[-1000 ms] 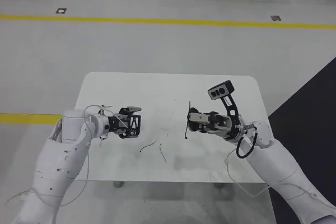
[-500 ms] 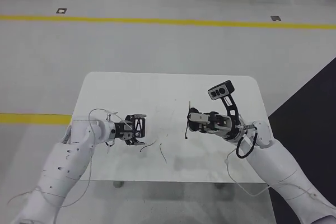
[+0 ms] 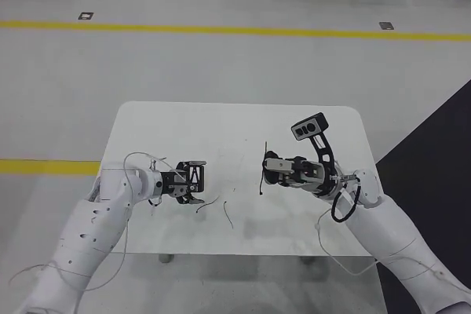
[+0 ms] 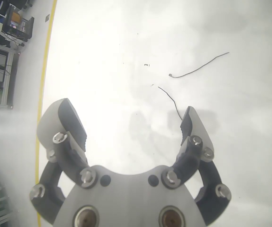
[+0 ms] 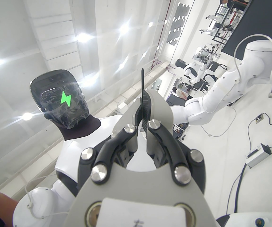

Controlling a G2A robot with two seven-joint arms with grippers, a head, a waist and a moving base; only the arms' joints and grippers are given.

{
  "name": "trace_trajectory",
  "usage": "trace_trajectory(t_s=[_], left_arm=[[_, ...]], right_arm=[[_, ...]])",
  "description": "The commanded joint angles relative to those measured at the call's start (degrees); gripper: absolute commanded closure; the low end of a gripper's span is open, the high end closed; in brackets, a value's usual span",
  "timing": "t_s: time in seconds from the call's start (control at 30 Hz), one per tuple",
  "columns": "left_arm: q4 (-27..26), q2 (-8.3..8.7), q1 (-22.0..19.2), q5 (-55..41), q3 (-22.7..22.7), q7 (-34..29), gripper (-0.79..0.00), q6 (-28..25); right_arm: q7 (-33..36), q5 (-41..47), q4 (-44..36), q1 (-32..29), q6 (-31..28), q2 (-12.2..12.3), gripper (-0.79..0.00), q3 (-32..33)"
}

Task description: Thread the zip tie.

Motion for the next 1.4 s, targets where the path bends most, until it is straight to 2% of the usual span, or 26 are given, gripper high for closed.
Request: trace_trajectory(t_s=[0.0,0.13,0.2,0.3,0.4,0.43,0.5,0.57,0.8,0.83,0.9,0.97,1.07,1.23,1.37], left_arm=[[-0.79,-0.02,0.14,-0.26,1.12,-4.02,-0.785,0.0],[-1.7,0.53,0.57,-10.06,1.36,-12.93,-0.785,0.0],[-5.14,1.47,1.63,-18.19,2.12,-17.14,-0.785,0.0],[-9.59,4.28,3.12,-33.32,1.95,-26.83,-0.785,0.0],[-14.25,7.69,4.33,-53.01,2.07,-39.02,-0.785,0.0],[-15.63,8.49,4.62,-58.07,2.18,-41.2,-0.785,0.0],[-19.47,11.33,4.8,-73.84,2.94,-50.32,-0.785,0.0],[-22.35,13.0,4.45,-85.44,4.09,-54.23,-0.785,0.0],[-22.35,13.0,4.45,-85.44,4.09,-54.23,-0.785,0.0],[-22.67,12.77,5.41,-89.49,4.3,-51.06,-0.785,1.31],[-23.83,12.42,6.21,-88.74,4.77,-51.5,-0.785,11.14],[-25.49,11.94,6.86,-86.76,6.25,-54.88,-0.785,22.94],[-29.1,11.32,7.7,-82.55,7.84,-57.58,-0.785,35.32],[-30.75,10.58,7.29,-77.44,9.31,-64.69,-0.785,48.48],[-31.13,10.41,7.08,-77.14,9.57,-64.82,-0.785,49.5]], right_arm=[[0.0,0.0,0.0,0.0,0.0,0.0,0.0,0.0],[0.0,0.0,0.0,0.0,0.0,0.0,0.0,0.0],[0.0,0.0,0.0,0.0,0.0,0.0,0.0,0.0],[0.0,0.0,0.0,0.0,0.0,0.0,0.0,0.0],[0.0,0.0,0.0,0.0,0.0,0.0,0.0,0.0],[0.0,0.0,0.0,0.0,0.0,0.0,0.0,0.0],[0.0,0.0,0.0,0.0,0.0,0.0,0.0,0.0],[0.0,0.0,0.0,0.0,0.0,0.0,0.0,0.0],[0.0,0.0,0.0,0.0,0.0,0.0,0.0,0.0],[0.0,0.0,0.0,0.0,0.0,0.0,0.0,0.0],[0.0,0.0,0.0,0.0,0.0,0.0,0.0,0.0],[0.0,0.0,0.0,0.0,0.0,0.0,0.0,0.0],[0.0,0.0,0.0,0.0,0.0,0.0,0.0,0.0],[0.0,0.0,0.0,0.0,0.0,0.0,0.0,0.0],[0.0,0.0,0.0,0.0,0.0,0.0,0.0,0.0]])
